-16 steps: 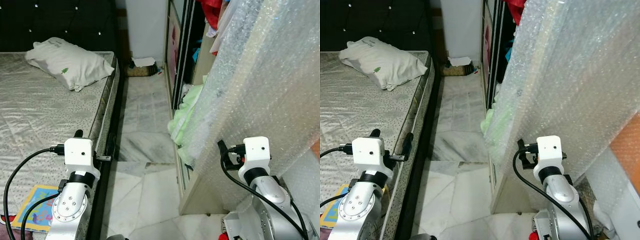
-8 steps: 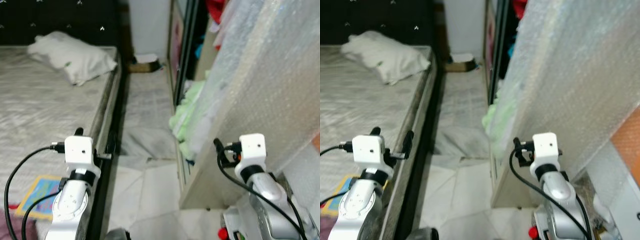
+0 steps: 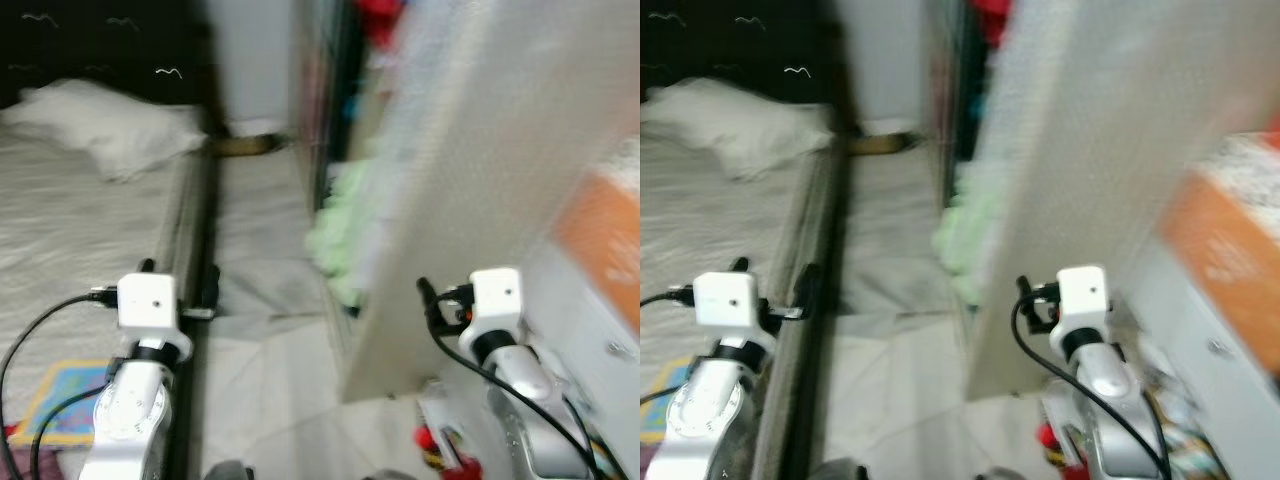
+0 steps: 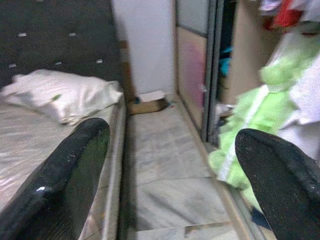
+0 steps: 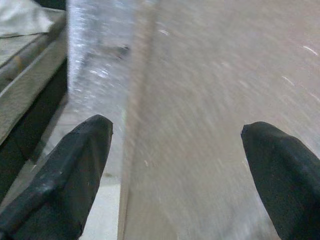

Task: Clean up the room

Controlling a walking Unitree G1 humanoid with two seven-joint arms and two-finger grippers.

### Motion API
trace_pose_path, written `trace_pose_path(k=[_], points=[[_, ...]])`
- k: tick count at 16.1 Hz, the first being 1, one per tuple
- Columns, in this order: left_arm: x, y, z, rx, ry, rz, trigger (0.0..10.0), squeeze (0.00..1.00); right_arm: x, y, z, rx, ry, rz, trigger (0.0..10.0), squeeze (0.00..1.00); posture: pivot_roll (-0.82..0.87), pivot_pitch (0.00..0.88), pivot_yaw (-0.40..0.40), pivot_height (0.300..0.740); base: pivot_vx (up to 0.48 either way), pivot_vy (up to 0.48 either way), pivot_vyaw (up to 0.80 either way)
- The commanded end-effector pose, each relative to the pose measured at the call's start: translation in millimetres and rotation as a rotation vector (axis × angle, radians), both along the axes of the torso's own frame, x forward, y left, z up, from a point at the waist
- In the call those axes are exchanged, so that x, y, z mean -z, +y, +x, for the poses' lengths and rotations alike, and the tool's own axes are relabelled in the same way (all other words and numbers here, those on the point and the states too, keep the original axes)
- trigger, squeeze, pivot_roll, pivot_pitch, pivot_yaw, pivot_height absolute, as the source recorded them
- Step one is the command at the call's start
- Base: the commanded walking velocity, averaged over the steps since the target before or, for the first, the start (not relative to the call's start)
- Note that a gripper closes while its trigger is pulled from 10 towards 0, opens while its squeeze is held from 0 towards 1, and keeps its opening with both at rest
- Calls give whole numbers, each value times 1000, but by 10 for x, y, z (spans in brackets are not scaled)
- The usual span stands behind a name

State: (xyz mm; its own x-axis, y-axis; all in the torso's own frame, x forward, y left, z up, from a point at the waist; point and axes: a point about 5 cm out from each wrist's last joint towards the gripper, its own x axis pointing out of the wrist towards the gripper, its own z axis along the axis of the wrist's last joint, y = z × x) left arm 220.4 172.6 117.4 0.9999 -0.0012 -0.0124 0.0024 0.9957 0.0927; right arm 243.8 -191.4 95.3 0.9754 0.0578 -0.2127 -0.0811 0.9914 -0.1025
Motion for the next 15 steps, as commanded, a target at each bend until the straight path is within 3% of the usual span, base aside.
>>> trace_pose_path(k=[1,4,6,8,11,15], points=[[21,-13,-14,0,10,-9,10000,0,-123,-4,143,19,-50,-32,10000,0,-15,0,-31,740,0,0,0],[-5,10,6,-25,-7,-6,10000,0,-232,-23,311,80,-92,10,10000,0,-11,0,-31,740,0,0,0],[-11,20,17,-35,-12,-2,10000,0,-225,13,346,89,-65,54,10000,0,-8,0,-32,740,0,0,0],[-18,25,22,-42,-17,3,10000,0,-235,90,330,48,-85,1,10000,0,-3,0,-34,740,0,0,0],[-18,22,30,-32,-20,8,10000,0,-217,202,266,-40,-110,-35,10000,0,-2,0,-31,740,0,0,800],[-16,4,49,-25,-19,5,10000,0,-196,166,264,-52,-105,-35,10000,0,-4,0,-29,740,0,0,800]])
